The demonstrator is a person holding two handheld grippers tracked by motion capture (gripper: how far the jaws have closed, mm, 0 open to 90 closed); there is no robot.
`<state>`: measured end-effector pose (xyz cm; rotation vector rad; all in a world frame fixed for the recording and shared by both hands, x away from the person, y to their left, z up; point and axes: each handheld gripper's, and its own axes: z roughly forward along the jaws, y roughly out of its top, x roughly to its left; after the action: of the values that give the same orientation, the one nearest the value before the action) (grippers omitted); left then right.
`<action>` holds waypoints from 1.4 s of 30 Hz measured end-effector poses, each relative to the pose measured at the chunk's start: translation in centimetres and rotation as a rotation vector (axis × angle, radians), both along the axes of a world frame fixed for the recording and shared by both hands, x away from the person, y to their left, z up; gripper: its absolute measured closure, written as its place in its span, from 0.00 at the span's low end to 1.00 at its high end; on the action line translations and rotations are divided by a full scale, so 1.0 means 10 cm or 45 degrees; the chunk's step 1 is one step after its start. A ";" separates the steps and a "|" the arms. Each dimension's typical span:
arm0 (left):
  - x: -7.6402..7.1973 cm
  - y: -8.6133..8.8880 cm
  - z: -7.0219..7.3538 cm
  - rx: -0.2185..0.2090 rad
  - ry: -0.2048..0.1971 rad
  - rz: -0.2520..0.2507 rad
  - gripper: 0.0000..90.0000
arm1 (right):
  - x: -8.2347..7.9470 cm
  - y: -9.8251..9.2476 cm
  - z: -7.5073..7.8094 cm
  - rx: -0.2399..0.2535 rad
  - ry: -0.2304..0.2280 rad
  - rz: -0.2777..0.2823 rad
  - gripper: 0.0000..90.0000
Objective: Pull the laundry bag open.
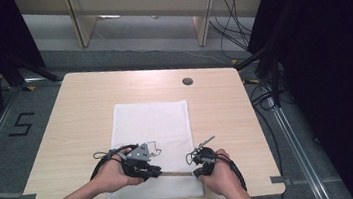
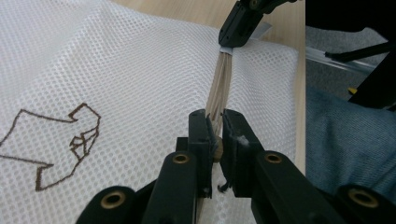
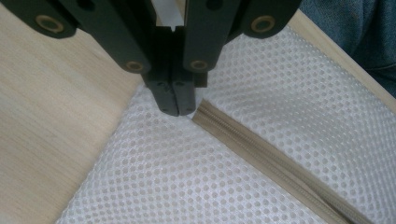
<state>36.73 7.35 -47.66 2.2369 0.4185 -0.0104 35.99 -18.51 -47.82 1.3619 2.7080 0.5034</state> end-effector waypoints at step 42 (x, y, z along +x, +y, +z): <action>-0.02 0.13 0.01 0.027 0.000 0.016 0.91 | 0.01 0.01 0.00 0.004 -0.015 0.040 1.00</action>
<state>36.53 8.63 -47.60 2.2549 0.4345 0.0002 36.06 -18.43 -47.80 1.3141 2.7244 0.5163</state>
